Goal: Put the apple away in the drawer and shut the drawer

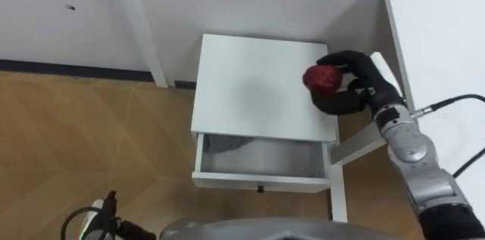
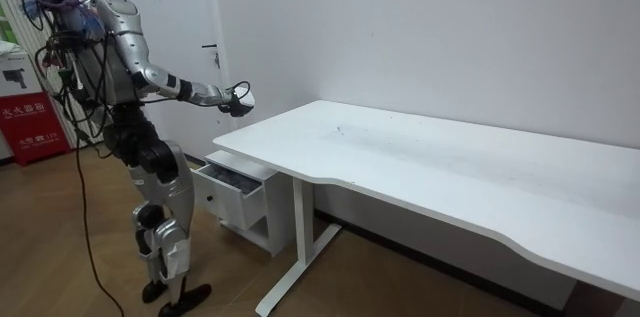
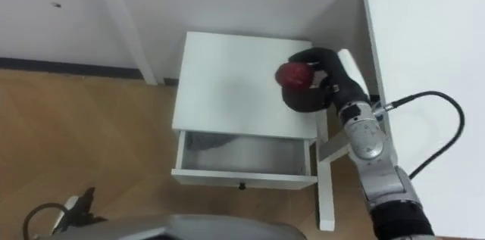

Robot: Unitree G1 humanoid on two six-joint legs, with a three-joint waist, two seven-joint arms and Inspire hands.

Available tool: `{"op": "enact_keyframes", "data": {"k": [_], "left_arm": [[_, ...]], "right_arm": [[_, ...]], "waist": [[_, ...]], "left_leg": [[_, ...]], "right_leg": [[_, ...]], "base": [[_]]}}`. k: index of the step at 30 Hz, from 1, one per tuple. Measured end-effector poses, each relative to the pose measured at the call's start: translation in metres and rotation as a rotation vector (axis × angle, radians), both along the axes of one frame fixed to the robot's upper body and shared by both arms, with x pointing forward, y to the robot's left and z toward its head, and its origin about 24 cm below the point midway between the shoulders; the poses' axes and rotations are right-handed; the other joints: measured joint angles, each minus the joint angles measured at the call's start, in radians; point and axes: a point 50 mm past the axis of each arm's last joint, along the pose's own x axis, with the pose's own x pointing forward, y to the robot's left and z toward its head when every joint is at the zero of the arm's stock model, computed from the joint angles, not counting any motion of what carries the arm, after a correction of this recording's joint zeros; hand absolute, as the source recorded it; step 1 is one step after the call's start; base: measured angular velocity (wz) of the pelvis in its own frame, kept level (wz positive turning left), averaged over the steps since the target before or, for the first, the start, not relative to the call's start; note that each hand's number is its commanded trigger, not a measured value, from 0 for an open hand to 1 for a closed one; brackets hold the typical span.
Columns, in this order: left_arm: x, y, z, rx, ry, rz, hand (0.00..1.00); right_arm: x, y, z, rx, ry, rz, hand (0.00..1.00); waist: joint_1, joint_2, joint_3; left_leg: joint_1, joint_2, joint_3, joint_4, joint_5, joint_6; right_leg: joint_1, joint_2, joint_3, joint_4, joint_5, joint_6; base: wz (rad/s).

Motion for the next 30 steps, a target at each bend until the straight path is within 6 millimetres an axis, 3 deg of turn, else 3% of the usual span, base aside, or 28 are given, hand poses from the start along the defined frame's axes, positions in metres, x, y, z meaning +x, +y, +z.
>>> {"op": "enact_keyframes", "data": {"k": [2,6,17,21,25,30], "left_arm": [[-0.002,-0.001,-0.001,-0.012,0.011,-0.002,0.0],[-0.006,-0.003,-0.002,-0.013,0.031,-0.009,0.0],[-0.005,-0.005,-0.002,-0.016,0.035,-0.02,0.0],[-0.004,-0.006,-0.002,-0.015,0.037,-0.03,0.0],[-0.002,-0.01,-0.003,-0.02,0.04,-0.061,0.0],[0.001,-0.011,-0.003,-0.02,0.036,-0.072,0.0]], "right_arm": [[0.0,0.002,0.001,-0.001,-0.001,0.014,1.0],[-0.002,0.012,-0.003,0.002,0.017,0.059,1.0],[-0.009,0.015,-0.015,-0.059,0.087,0.098,1.0],[-0.011,0.013,-0.018,-0.091,0.099,0.105,1.0],[-0.025,0.002,-0.044,-0.13,0.223,0.068,1.0],[-0.035,-0.004,-0.057,-0.152,0.294,0.052,1.0]], "waist": [[0.02,0.003,0.0006],[0.026,0.004,0.0015],[0.012,0.006,0.0035],[-0.003,0.006,0.0035],[-0.003,0.002,0.0011],[-0.007,0.006,0.0039]], "left_leg": [[-0.001,0.0,-0.001,-0.002,0.0,0.0],[-0.009,-0.002,-0.012,0.001,0.0,0.0],[-0.019,-0.008,-0.029,0.001,0.0,0.0],[-0.023,-0.008,-0.036,0.001,0.0,0.0],[-0.017,-0.009,-0.039,0.002,0.0,0.0],[-0.019,-0.011,-0.038,0.0,0.0,0.0]], "right_leg": [[0.002,0.0,-0.001,0.0,0.0,0.0],[-0.001,0.0,-0.002,-0.001,0.0,0.0],[-0.003,0.0,-0.004,-0.002,0.0,0.0],[-0.004,-0.001,-0.028,-0.002,0.0,0.0],[0.002,-0.006,-0.028,-0.002,0.0,0.0],[-0.001,-0.008,-0.032,-0.002,0.0,0.001]], "base": [[0.03],[0.09],[0.03],[0.05],[0.05],[-0.02]]}}
